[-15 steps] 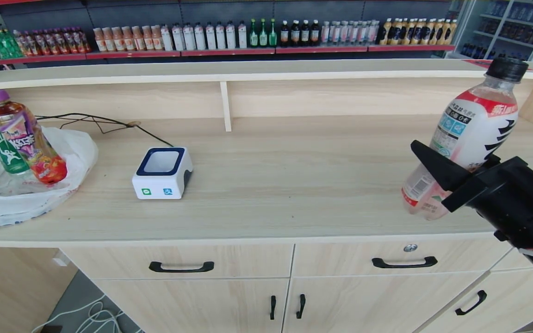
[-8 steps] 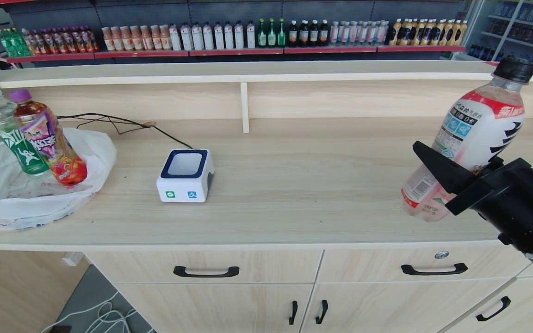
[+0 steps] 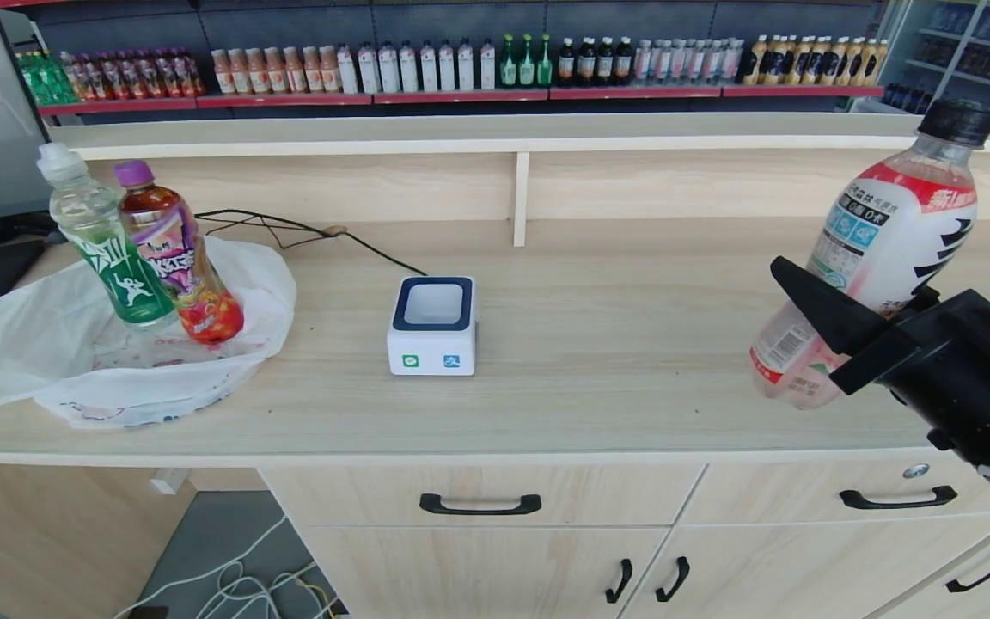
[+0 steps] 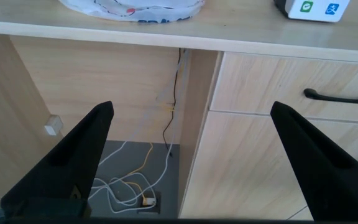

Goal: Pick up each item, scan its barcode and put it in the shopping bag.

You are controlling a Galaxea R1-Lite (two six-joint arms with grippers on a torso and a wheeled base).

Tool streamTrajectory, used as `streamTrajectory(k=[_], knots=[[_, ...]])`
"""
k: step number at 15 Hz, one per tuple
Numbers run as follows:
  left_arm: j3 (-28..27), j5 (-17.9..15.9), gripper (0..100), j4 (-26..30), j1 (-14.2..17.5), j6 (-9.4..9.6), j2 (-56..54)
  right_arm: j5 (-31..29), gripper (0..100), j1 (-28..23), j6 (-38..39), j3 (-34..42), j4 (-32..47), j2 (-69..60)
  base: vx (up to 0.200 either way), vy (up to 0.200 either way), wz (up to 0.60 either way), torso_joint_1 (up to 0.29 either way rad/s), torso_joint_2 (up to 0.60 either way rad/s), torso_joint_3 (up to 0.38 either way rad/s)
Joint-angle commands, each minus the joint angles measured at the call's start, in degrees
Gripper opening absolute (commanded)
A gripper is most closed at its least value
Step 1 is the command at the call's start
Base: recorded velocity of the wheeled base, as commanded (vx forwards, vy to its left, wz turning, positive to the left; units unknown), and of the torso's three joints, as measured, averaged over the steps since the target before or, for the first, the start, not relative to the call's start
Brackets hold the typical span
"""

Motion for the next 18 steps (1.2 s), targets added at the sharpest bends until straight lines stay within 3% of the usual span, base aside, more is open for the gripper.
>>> streamTrajectory(k=[1, 14, 18], knots=[[0.00, 0.00, 100, 0.00, 0.02, -0.02, 0.06, 0.06, 0, 0.74, 0.00, -0.16, -0.08, -0.38, 0.000, 0.200, 0.00, 0.002, 0.01, 0.007], [0.00, 0.00, 100, 0.00, 0.02, 0.07, 0.06, -5.48, 0, -0.05, -0.36, -4.90, -0.08, -0.65, 0.000, 0.200, 0.00, 0.002, 0.00, 0.005], [0.00, 0.00, 100, 0.00, 0.02, 0.16, -0.02, -5.30, 0, -1.37, -0.79, -6.84, -0.08, 2.52, 0.000, 0.000, 0.00, 0.000, 0.00, 0.000]])
